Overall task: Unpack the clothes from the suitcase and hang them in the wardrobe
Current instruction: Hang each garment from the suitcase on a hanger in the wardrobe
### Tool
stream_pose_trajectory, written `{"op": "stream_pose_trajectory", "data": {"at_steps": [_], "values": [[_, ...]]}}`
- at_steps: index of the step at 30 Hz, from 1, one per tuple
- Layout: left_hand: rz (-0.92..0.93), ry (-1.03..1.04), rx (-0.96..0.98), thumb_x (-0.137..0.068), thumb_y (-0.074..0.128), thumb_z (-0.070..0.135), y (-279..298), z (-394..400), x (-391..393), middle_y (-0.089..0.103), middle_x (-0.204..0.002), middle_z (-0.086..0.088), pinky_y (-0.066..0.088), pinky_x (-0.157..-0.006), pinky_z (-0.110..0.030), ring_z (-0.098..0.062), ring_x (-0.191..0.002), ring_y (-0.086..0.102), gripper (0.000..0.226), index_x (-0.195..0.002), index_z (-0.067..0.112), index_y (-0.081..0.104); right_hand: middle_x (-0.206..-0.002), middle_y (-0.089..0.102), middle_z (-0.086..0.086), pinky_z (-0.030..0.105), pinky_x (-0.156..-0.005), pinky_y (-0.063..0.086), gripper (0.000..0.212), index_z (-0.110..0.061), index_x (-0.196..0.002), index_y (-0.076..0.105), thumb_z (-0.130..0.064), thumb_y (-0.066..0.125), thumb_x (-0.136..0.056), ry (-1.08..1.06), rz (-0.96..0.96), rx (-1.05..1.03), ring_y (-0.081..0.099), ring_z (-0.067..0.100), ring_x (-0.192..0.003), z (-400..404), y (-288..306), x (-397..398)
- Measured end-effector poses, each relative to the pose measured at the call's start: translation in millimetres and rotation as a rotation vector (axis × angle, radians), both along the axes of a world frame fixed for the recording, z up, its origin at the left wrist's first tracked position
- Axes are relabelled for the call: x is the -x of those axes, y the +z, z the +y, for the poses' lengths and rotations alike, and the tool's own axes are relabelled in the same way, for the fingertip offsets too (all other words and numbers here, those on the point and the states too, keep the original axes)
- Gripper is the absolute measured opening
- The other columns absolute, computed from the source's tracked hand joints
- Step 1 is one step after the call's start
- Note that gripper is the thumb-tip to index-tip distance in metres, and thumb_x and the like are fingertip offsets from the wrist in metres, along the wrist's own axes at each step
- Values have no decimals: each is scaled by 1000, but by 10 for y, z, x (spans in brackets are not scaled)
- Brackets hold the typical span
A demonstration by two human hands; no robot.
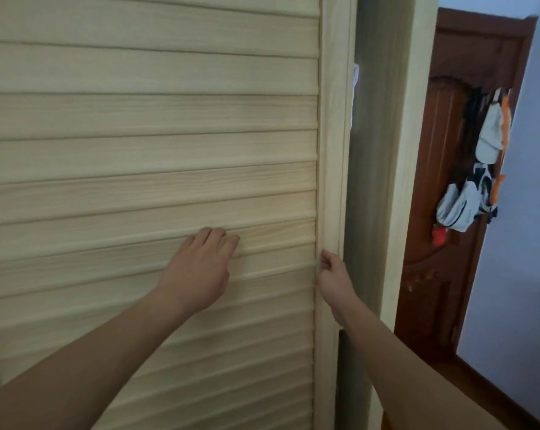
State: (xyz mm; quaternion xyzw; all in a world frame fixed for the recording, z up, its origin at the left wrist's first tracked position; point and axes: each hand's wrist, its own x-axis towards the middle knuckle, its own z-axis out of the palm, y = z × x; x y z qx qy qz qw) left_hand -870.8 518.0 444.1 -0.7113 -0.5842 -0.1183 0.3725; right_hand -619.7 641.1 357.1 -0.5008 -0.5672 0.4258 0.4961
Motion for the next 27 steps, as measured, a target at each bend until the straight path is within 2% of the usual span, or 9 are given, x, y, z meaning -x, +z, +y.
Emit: {"op": "stream_pose_trajectory", "data": {"at_steps": [4, 9, 12, 14, 16, 19, 22, 26, 27], "values": [[39, -85, -25, -76, 54, 22, 7, 184, -269, 50, -143, -16, 44, -107, -49, -39, -133, 46, 65, -140, 15, 51, -146, 37, -1, 31, -118, 31, 66, -15, -153, 35, 7, 41, -91, 99, -116, -83, 40, 16, -135, -367, 9, 448], [158, -41, -74, -88, 55, 28, 108, 289, -155, 27, -164, -19, 22, -122, -54, -40, -154, 17, 66, -153, 24, 43, -157, 34, -5, 1, -96, 33, 83, -15, -156, 31, 23, 39, -82, 658, -296, -76, 32, 8, -144, -573, 46, 743], [160, 60, -99, -96, 49, 37, 195, 212, 215, 20, -167, -17, 16, -122, -57, -42, -155, 8, 56, -151, 26, 48, -156, 32, -12, 5, -86, 41, 84, -39, -152, 35, 12, 43, -87, 648, -396, -117, 42, 4, -133, -535, 104, 674], [208, 172, -80, -98, 46, 44, 238, 87, 534, 20, -167, -18, 12, -122, -60, -46, -154, 6, 51, -143, 25, 57, -161, 27, -11, 12, -91, 44, 86, -47, -152, 30, 10, 43, -89, 599, -447, -180, 40, 6, -135, -516, 201, 631], [250, 230, -97, -98, 47, 45, 230, -90, 851, 25, -165, -20, 10, -122, -63, -50, -153, 9, 45, -130, 20, 66, -165, 19, -9, 20, -108, 31, 86, -43, -156, 21, 8, 46, -91, 599, -546, -282, 25, 11, -148, -531, 353, 678], [308, 280, -168, -98, 44, 42, 176, -362, 1271, 31, -162, -23, 6, -123, -64, -47, -153, 12, 47, -126, 12, 67, -165, 14, -7, 24, -118, 18, 81, -34, -158, 19, 2, 52, -93, 588, -561, -431, 14, 12, -152, -596, 635, 861], [361, 366, -180, -97, 38, 43, 239, -622, 1590, 35, -159, -24, 6, -124, -61, -43, -155, 12, 59, -141, 9, 59, -165, 15, -3, 22, -118, 14, 77, -30, -158, 20, -3, 54, -94, 543, -590, -547, 15, 14, -151, -636, 905, 1050], [374, 611, -131, -101, 33, 52, 291, -888, 1853, 26, -164, -21, -6, -124, -59, -43, -155, -1, 73, -161, 12, 20, -165, 15, 0, 16, -113, 10, 75, -25, -158, 19, -4, 54, -95, 503, -582, -597, 17, 16, -151, -650, 1139, 1236], [383, 647, -110, -100, 34, 52, 303, -949, 1937, 27, -164, -21, -6, -124, -59, -43, -155, -1, 74, -161, 11, 23, -165, 15, 0, 15, -112, 10, 75, -24, -158, 19, -4, 54, -95, 493, -584, -611, 18, 16, -151, -660, 1176, 1268]]}}
